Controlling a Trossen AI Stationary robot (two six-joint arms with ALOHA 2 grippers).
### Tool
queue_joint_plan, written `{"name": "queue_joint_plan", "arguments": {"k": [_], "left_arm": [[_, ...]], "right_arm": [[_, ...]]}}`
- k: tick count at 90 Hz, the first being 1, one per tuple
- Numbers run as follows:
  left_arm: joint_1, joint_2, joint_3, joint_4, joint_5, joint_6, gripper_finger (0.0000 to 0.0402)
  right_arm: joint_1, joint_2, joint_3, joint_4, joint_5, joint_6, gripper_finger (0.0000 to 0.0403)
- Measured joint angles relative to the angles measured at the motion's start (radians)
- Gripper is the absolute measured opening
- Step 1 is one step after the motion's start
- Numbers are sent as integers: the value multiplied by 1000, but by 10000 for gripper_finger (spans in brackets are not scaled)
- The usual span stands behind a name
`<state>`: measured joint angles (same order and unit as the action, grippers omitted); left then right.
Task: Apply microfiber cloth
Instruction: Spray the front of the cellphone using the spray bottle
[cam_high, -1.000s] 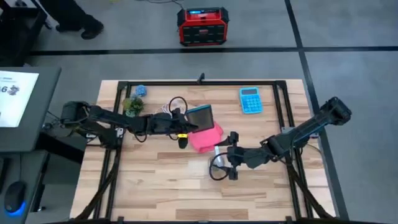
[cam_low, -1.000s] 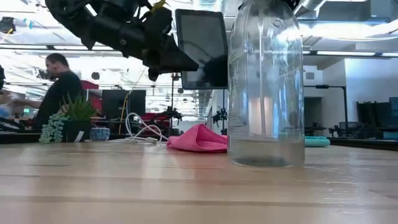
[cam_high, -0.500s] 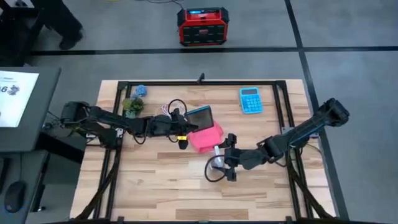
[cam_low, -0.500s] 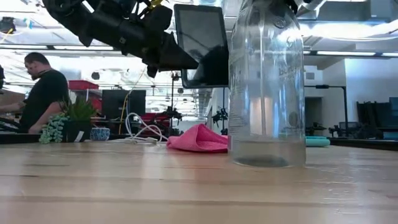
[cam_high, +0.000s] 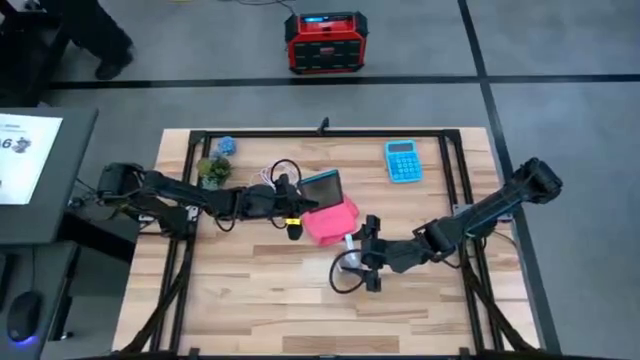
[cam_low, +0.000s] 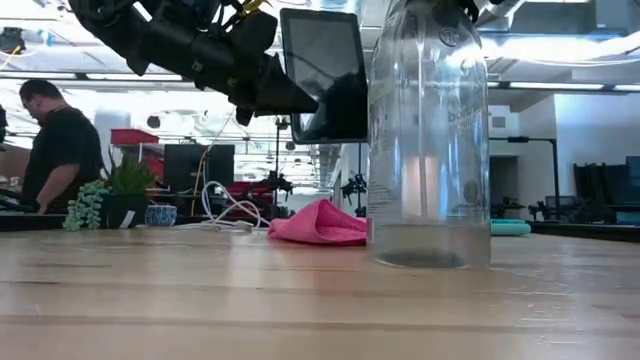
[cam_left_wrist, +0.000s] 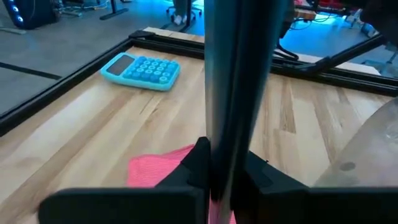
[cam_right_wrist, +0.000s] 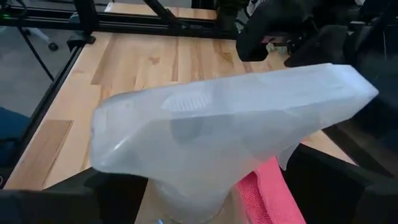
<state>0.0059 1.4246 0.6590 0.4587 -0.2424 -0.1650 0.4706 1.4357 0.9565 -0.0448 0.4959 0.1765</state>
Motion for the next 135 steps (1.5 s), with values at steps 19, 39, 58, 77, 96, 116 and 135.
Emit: {"name": "queue_joint_plan", "arguments": {"k": [19,39,58,77,96,116,135], "left_arm": [[0,0,0,2,-1,4,13],[1,0,0,31,40,74,13],[1,0,0,29,63,110,13],[3,0,0,29,64,110,13],[3,0,0,29,63,109,13],[4,0,0,27,63,109,13],[4,0,0,2,63,109,13]], "right_arm": [[0,0,0,-3,-3,18,310],[0,-1,0,-4,-24,25,306],[0,-1,0,-5,-26,25,306],[0,-1,0,-5,-49,25,306],[-4,-2,1,-2,-117,52,227],[-6,-2,2,-5,-119,74,132],[21,-2,1,-14,-111,57,248]]}}
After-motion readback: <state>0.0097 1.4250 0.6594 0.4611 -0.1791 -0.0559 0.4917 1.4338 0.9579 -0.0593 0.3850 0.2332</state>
